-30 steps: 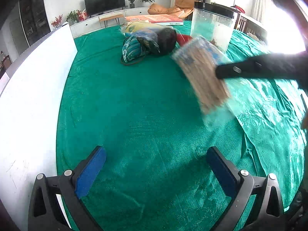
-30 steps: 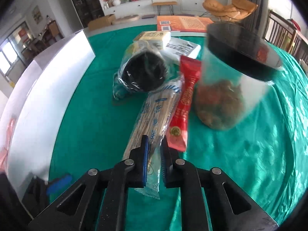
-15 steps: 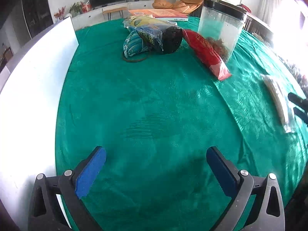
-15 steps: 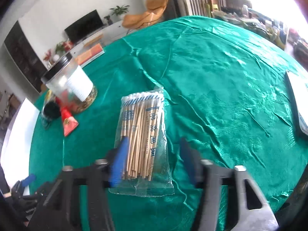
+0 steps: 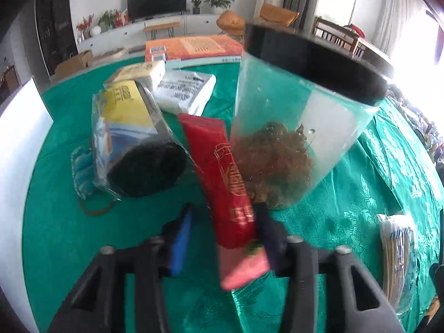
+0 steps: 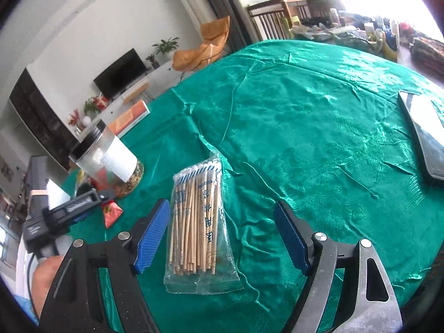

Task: Organize soft objects
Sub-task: 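Grasp the long red packet with the left gripper while the right gripper holds the swab bag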

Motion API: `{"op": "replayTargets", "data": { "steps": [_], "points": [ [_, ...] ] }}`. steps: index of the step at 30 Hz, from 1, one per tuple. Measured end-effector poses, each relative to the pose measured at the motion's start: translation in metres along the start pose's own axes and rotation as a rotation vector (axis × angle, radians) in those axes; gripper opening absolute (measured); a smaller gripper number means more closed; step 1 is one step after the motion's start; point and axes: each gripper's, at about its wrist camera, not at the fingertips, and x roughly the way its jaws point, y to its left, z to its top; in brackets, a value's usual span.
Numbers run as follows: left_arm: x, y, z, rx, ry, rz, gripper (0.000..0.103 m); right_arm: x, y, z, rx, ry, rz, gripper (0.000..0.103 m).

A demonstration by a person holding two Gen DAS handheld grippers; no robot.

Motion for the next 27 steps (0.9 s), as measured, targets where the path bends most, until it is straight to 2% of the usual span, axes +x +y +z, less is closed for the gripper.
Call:
{"op": "replayTargets", "data": {
  "steps": [4,6,8,10,11,12,13,14,15,16,17,18,20,22,24,27],
  "points": [
    [-0.031,0.024,-0.023,0.023,0.065,-0.115,0.023,-0.002,0.009,0.001,-0.032,-0.002,0.04,0.08],
    [-0.047,0.031,-0.035,0.07,0.109,-0.154,0.023,0.009,0.023,0.003,-0.097,0.073,0.05,0.08],
    [-0.057,0.036,-0.046,0.101,0.131,-0.125,0.027,0.025,0.042,0.004,-0.189,0.173,0.044,0.08],
    [-0.056,0.037,-0.049,0.118,0.124,-0.075,0.052,0.046,0.065,0.002,-0.302,0.291,-0.01,0.08],
    [-0.053,0.036,-0.049,0.125,0.119,-0.058,0.08,0.061,0.075,-0.001,-0.371,0.365,-0.051,0.08],
    [-0.053,0.036,-0.049,0.13,0.107,-0.047,0.089,0.073,0.081,-0.004,-0.434,0.409,-0.093,0.08],
    [-0.052,0.033,-0.05,0.146,0.095,-0.045,0.089,0.077,0.084,-0.004,-0.478,0.397,-0.114,0.08],
    [-0.049,0.029,-0.05,0.17,0.1,-0.032,0.089,0.081,0.086,-0.001,-0.51,0.383,-0.128,0.074],
    [-0.045,0.025,-0.05,0.198,0.107,-0.003,0.086,0.086,0.085,0.003,-0.526,0.387,-0.158,0.046],
    [-0.043,0.022,-0.051,0.218,0.1,0.025,0.078,0.091,0.084,0.01,-0.516,0.384,-0.159,0.039],
    [-0.042,0.023,-0.052,0.224,0.096,0.041,0.042,0.095,0.081,0.02,-0.487,0.385,-0.139,0.035],
    [-0.039,0.026,-0.052,0.214,0.109,0.035,0.022,0.1,0.079,0.03,-0.466,0.383,-0.137,0.03],
    [-0.041,0.039,-0.05,0.15,0.106,-0.03,0.018,0.106,0.077,0.053,-0.418,0.353,-0.101,0.027],
    [-0.05,0.051,-0.047,0.099,0.088,-0.061,0.017,0.109,0.077,0.076,-0.349,0.319,-0.048,0.026],
    [-0.068,0.06,-0.04,0.049,0.046,-0.11,0.017,0.104,0.085,0.098,-0.308,0.269,-0.002,0.023],
    [-0.111,0.078,-0.027,-0.031,-0.036,-0.191,0.017,0.079,0.112,0.126,-0.319,0.169,0.046,0.022]
  ]
}}
